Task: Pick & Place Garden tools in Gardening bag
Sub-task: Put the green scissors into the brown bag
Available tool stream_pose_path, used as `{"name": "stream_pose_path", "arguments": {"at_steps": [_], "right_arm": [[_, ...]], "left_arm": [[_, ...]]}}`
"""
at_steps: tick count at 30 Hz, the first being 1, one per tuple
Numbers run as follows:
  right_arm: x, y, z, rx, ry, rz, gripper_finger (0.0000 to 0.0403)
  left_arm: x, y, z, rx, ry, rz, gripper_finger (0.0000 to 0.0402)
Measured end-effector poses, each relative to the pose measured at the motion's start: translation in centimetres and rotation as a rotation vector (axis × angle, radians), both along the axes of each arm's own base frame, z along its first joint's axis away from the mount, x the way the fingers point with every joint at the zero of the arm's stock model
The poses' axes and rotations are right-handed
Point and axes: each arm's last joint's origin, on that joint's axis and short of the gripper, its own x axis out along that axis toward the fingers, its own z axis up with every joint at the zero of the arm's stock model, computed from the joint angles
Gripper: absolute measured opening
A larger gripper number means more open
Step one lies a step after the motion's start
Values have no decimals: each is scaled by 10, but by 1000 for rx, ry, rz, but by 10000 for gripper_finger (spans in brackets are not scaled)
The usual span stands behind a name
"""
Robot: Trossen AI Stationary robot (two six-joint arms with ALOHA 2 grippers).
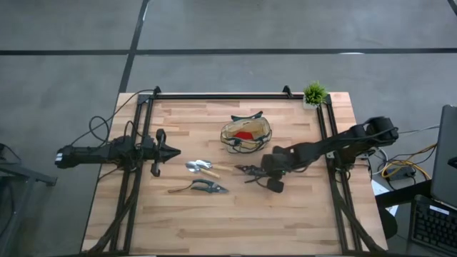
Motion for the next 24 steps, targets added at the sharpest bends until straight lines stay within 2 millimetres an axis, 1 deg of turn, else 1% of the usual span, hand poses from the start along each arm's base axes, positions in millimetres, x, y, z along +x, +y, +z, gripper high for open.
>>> {"name": "stream_pose_path", "arguments": {"at_steps": [5, 9, 12, 17, 20, 24], "right_arm": [[7, 10, 13, -37, -72, 103, 37], [18, 18, 15, -45, -184, 164, 57], [26, 22, 9, -55, -207, 194, 84], [43, 26, -4, -92, -170, 226, 122], [56, 30, -13, -117, -141, 267, 132], [72, 34, -19, -142, -102, 312, 132]], "left_arm": [[0, 0, 0, 0, 0, 0, 26], [0, 0, 0, 0, 0, 0, 26], [0, 0, 0, 0, 0, 0, 26], [0, 0, 0, 0, 1, 0, 26], [0, 0, 0, 0, 1, 0, 26], [0, 0, 0, 0, 2, 0, 26]]}}
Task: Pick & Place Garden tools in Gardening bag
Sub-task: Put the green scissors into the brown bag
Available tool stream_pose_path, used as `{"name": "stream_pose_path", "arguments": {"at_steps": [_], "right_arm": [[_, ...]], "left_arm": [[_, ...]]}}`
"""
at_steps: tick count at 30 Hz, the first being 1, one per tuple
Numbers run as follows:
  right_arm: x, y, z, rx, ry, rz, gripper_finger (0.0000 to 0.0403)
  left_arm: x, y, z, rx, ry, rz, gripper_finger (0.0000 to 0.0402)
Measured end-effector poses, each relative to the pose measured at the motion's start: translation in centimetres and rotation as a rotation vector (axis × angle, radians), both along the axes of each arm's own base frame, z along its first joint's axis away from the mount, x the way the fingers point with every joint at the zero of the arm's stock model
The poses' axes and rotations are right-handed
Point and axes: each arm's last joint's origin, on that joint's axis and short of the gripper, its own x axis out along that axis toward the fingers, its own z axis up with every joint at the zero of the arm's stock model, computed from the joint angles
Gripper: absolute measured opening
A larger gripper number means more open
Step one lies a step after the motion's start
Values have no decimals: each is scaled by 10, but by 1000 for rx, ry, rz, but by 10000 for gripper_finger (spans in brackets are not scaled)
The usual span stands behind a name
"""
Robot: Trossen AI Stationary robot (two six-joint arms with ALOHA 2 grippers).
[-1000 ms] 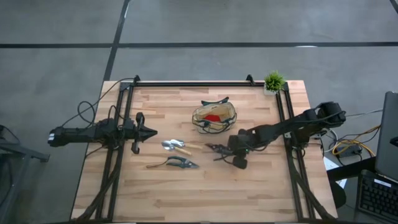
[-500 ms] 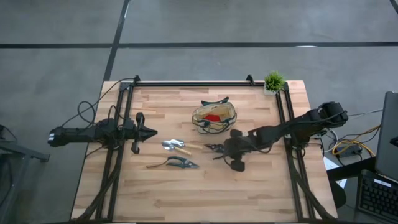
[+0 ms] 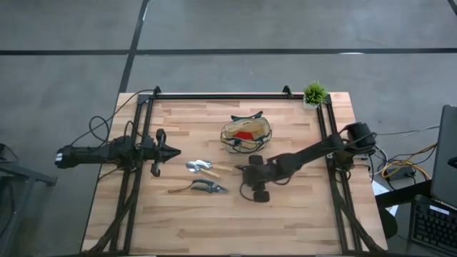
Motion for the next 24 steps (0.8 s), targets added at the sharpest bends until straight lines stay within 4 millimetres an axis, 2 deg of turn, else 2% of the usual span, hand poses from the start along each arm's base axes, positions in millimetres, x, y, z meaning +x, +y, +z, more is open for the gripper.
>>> {"name": "stream_pose_path", "arguments": {"at_steps": [5, 15, 19, 22, 24], "right_arm": [[10, 2, -9, -38, 75, 19, 119], [20, 4, -21, -53, 105, 39, 89], [21, 4, -24, -63, 139, 47, 58], [19, 3, -21, -66, 143, 50, 23], [17, 3, -17, -69, 141, 58, 14]], "left_arm": [[0, 0, 0, 0, 5, 1, 26], [0, 0, -1, 0, 6, 0, 26], [0, 0, -1, 0, 8, 0, 26], [1, 0, -1, 0, 9, 0, 26], [1, 0, -1, 0, 9, 0, 26]]}}
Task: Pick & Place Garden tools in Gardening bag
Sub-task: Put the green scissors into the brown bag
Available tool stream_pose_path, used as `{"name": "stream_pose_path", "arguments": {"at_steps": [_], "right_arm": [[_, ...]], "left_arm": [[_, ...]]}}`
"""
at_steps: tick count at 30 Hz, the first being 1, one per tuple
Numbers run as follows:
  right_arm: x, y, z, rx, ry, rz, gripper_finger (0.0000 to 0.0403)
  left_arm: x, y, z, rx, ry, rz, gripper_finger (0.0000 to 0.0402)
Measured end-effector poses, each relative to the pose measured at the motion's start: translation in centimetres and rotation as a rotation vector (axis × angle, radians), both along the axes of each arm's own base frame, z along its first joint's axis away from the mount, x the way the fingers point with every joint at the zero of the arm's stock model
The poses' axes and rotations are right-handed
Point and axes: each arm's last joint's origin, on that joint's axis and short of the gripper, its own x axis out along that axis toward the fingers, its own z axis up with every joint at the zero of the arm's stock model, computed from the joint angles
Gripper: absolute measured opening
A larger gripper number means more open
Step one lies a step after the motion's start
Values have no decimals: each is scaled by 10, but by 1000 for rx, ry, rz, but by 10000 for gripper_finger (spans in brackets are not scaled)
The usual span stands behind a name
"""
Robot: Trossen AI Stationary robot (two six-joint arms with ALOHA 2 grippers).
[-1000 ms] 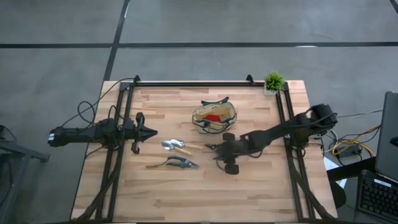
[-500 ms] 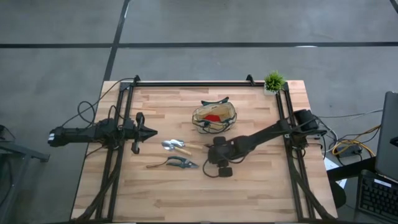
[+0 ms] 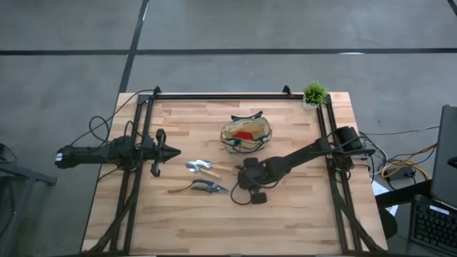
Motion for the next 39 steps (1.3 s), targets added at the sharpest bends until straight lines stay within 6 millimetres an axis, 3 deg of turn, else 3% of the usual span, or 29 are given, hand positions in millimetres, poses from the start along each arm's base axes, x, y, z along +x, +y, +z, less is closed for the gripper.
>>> {"name": "stream_pose_path", "arguments": {"at_steps": [10, 14, 21, 28, 39], "right_arm": [[-10, -4, 41, -40, -99, -4, 12], [-19, -2, 70, -49, -195, -7, 11], [-48, -3, 122, -64, -375, -27, 11], [-83, -12, 162, -65, -526, -80, 11], [-123, -28, 205, -171, -690, -165, 11]], "left_arm": [[0, 0, 0, 0, 2, 0, 26], [0, 0, 0, 0, 4, 0, 26], [0, 0, 0, 0, 5, 0, 26], [0, 0, -1, 0, 6, 0, 26], [0, 0, -1, 0, 7, 0, 26]]}}
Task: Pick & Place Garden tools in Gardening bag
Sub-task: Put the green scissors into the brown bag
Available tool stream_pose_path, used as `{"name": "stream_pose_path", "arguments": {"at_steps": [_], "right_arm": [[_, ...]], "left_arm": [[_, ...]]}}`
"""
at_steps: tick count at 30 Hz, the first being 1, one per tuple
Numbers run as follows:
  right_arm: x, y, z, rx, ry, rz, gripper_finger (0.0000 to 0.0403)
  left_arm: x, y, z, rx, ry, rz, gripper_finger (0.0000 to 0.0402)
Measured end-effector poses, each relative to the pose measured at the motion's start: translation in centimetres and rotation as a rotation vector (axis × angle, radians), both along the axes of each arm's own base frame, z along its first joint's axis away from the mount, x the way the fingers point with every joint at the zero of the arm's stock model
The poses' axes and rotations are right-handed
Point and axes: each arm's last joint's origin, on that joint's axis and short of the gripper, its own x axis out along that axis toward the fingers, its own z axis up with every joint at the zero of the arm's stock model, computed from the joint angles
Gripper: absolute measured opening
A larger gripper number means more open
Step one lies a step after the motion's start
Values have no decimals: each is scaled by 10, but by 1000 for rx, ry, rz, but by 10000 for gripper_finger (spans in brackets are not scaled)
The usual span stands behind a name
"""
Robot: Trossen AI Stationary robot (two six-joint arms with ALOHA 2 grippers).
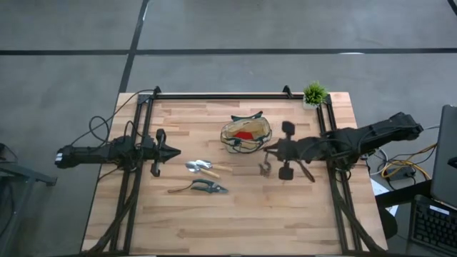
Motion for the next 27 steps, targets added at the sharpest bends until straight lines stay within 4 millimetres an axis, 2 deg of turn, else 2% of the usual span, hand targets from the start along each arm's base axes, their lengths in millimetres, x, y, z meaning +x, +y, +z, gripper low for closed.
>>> {"name": "stream_pose_path", "arguments": {"at_steps": [13, 27], "right_arm": [[-26, -23, 24, -82, -85, -95, 11], [-44, -54, 71, -182, -146, -217, 11]], "left_arm": [[0, 0, 0, 0, 0, 0, 26], [0, 0, 0, 0, 0, 0, 26]]}}
